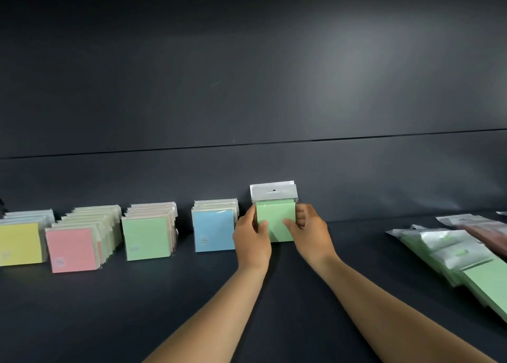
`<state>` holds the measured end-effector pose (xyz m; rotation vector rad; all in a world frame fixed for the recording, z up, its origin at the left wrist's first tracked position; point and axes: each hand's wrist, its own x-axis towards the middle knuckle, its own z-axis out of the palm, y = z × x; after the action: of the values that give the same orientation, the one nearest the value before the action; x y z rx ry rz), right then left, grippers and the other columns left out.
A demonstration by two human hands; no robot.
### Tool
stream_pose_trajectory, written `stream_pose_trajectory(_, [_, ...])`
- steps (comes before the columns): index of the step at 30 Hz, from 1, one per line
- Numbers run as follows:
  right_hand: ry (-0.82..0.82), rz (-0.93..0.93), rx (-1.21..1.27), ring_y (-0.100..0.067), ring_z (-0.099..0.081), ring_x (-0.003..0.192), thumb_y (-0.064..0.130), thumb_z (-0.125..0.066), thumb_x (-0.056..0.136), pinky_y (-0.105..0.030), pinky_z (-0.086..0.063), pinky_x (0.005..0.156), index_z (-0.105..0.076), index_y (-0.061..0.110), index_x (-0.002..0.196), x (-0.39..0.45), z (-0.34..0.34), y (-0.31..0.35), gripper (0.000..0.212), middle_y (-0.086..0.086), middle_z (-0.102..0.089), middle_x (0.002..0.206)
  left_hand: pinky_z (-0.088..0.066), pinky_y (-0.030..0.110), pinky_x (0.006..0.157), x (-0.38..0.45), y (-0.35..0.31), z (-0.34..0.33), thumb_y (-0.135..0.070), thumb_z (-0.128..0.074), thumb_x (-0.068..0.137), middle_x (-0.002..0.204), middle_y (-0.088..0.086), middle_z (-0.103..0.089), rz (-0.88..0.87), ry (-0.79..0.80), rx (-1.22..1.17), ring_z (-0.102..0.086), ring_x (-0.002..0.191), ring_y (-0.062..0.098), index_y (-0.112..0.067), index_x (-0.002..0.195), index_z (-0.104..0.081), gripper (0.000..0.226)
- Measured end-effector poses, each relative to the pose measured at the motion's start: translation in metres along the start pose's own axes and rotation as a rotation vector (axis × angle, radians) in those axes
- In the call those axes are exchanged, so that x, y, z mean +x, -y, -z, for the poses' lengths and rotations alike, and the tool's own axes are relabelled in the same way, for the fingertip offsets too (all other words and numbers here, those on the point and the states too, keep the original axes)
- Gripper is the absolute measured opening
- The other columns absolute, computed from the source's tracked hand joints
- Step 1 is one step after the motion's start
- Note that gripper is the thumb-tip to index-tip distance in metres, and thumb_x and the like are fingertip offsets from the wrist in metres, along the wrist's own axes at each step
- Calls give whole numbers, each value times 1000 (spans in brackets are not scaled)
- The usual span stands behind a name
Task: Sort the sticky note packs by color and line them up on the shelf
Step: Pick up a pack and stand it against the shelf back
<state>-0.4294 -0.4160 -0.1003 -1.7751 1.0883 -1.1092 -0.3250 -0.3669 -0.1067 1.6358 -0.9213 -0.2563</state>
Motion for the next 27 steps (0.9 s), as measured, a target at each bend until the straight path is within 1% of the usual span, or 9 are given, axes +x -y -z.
stream_pose_trajectory(3, [-1,-7,-5,-3,-59,87,15,-60,91,-7,-44,64,-53,13,116,4,-3,-2,26,7,-63,100,-40,23,93,3,1,-2,-6,-50,91,120,3,-61,5,-13,3,-55,112,19,-19,133,-52,43])
stream_pose_trajectory(5, [-3,-6,-3,1,-58,83,16,-61,91,-7,-44,61,-53,14,114,7,-4,-3,24,8,-62,97,-38,20,88,6,1,-4,-4,-49,91,119,3,-61,0,-22,11,-55,111,19,-19,132,-52,44])
stream_pose_trajectory(10, [-6,-7,13,6,-57,80,16,-62,90,-7,-45,60,-54,16,111,14,-5,-4,23,12,-60,91,-39,21,89,10,0,-6,-4,-49,91,120,3,-60,14,-32,3,-55,112,19,-16,132,-51,42])
stream_pose_trajectory(15, [-3,0,13,-2,-58,83,16,-62,90,-8,-44,62,-54,16,110,16,-7,-5,22,10,-60,92,-39,22,88,10,-3,-6,-5,-50,92,120,5,-59,20,-46,33,-55,111,20,-13,128,-52,37])
stream_pose_trajectory(19, [-6,4,15,-1,-57,81,16,-63,89,-8,-43,63,-54,14,111,16,-6,-6,23,9,-59,92,-41,24,89,9,-6,-6,-5,-50,92,120,6,-58,11,-51,78,-55,111,20,-10,127,-52,36])
stream_pose_trajectory(21, [-18,2,32,-7,-60,86,16,-64,89,-9,-44,67,-54,12,113,16,-5,-5,26,5,-61,95,-42,25,91,7,-9,-5,-6,-49,92,123,7,-59,8,-47,125,-55,114,21,-10,129,-50,37])
stream_pose_trajectory(23, [-37,-2,23,-10,-58,92,18,-64,89,-14,-44,75,-53,9,118,14,-2,-2,32,1,-60,101,-42,30,96,3,-13,-4,-9,-49,93,128,8,-56,5,-35,177,-52,119,23,-10,134,-45,41])
stream_pose_trajectory(26, [-26,37,-91,-12,-55,97,21,-66,87,-21,-44,84,-53,8,122,8,13,1,39,-2,-59,109,-34,32,106,-7,-23,3,-14,-48,96,146,10,-39,28,15,287,-37,135,25,-6,145,-28,54])
stream_pose_trajectory(27, [-20,70,-160,-14,-56,100,23,-67,87,-23,-45,88,-54,9,120,6,21,2,38,-3,-59,111,-33,31,107,-12,-28,7,-14,-49,95,147,10,-36,20,33,320,-36,135,25,-6,145,-27,54])
